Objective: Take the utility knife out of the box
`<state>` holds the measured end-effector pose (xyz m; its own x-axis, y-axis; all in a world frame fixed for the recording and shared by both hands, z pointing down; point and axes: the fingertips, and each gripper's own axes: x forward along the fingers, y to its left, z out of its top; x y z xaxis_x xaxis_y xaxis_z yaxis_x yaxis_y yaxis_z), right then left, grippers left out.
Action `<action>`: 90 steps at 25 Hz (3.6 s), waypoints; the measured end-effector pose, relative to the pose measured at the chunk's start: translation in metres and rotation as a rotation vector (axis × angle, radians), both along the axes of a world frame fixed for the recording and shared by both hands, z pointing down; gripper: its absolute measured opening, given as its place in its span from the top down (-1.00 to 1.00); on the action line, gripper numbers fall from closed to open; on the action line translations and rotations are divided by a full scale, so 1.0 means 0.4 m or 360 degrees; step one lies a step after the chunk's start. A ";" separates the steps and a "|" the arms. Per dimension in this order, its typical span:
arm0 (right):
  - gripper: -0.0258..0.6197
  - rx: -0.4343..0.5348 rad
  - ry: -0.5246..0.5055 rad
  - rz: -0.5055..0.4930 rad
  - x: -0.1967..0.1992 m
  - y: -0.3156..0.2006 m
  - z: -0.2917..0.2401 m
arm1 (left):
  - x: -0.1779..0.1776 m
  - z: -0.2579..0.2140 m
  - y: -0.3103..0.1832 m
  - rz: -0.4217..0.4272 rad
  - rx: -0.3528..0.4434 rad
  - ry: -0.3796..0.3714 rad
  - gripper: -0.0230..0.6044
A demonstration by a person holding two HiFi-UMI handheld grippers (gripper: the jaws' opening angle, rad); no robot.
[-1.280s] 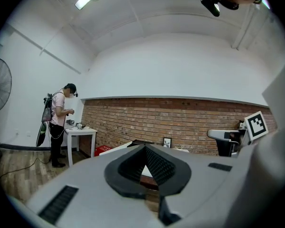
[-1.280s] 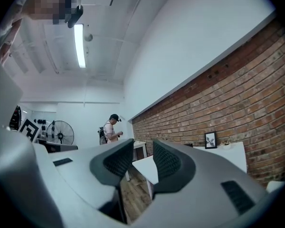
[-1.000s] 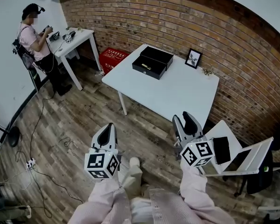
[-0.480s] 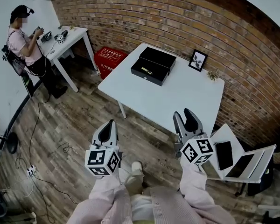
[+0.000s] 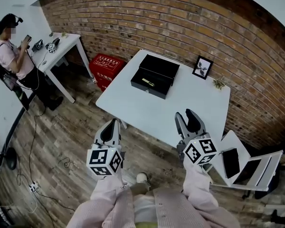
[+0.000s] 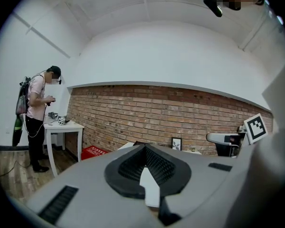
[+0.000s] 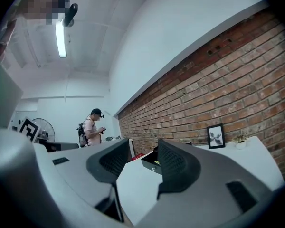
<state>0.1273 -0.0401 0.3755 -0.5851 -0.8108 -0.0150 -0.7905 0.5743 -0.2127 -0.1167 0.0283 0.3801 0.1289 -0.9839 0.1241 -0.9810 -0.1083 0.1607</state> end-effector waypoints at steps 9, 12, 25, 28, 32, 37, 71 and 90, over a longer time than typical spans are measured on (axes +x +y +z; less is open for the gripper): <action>0.38 -0.0038 0.0017 0.0015 -0.051 -0.111 0.025 | -0.033 0.014 -0.121 0.0061 -0.0014 -0.0007 0.95; 0.38 -0.0065 0.0012 0.0016 -0.063 -0.131 0.039 | -0.045 0.024 -0.140 0.0066 -0.0029 -0.0008 0.95; 0.38 -0.0076 0.0036 0.0034 -0.090 -0.278 0.067 | -0.084 0.071 -0.275 0.0069 -0.0092 0.0029 0.95; 0.38 -0.0112 0.0047 0.0019 -0.107 -0.328 0.083 | -0.091 0.083 -0.327 0.0082 -0.0118 0.0034 0.95; 0.38 -0.0170 0.0076 -0.0022 -0.140 -0.392 0.105 | -0.098 0.098 -0.403 0.0104 -0.0154 0.0044 0.95; 0.38 -0.0240 0.0121 -0.0093 -0.176 -0.471 0.128 | -0.106 0.109 -0.489 0.0114 -0.0194 0.0057 0.95; 0.38 -0.0694 0.0715 -0.0641 -0.392 -0.735 0.430 | -0.069 0.336 -0.811 0.0284 -0.0540 0.0135 0.95; 0.40 -0.0996 0.1209 -0.0782 -0.460 -0.758 0.606 | -0.044 0.402 -0.862 0.0423 -0.0635 0.0226 0.95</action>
<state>-0.0566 -0.3432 0.6180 -0.5287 -0.2259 0.8182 -0.5535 0.8225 -0.1306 -0.1344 -0.3164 0.5408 0.4117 -0.7940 0.4474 -0.8933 -0.2544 0.3705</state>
